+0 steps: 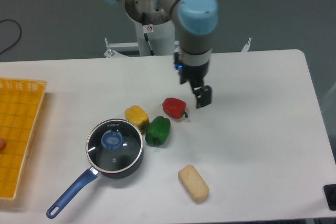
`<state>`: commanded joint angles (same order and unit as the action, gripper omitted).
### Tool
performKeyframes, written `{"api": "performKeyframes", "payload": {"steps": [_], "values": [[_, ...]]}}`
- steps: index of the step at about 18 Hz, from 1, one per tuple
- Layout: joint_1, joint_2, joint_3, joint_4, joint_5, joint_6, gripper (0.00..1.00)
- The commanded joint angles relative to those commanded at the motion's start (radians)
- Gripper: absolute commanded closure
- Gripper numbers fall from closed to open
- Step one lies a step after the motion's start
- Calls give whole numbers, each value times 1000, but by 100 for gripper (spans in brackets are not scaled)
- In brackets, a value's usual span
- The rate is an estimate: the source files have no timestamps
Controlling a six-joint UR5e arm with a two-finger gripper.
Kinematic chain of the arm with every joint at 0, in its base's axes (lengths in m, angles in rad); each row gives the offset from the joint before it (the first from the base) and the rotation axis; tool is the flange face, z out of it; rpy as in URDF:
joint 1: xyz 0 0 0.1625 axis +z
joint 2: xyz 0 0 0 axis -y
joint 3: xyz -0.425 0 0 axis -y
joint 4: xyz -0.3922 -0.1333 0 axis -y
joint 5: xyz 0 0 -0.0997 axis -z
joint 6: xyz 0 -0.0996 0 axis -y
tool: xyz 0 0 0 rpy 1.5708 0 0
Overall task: Open the lid
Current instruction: 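Lower the gripper over the blue knob of the glass lid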
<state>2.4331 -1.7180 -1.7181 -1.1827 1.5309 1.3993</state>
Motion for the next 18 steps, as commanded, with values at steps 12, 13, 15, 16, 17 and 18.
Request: {"api": "performKeyframes", "payload": {"steps": [12,13,15,16,17,18], "values": [[-160,-106,97,23,6,-305,0],[-169,-110,95,31,6,-316,0],[-187,-121,94,38,12,-348,0],[-198,-133,95,40,29,-367,0],[-215,-140,95,46,46,-385,0],[-232,-152,95,58,63,-396,0]]}}
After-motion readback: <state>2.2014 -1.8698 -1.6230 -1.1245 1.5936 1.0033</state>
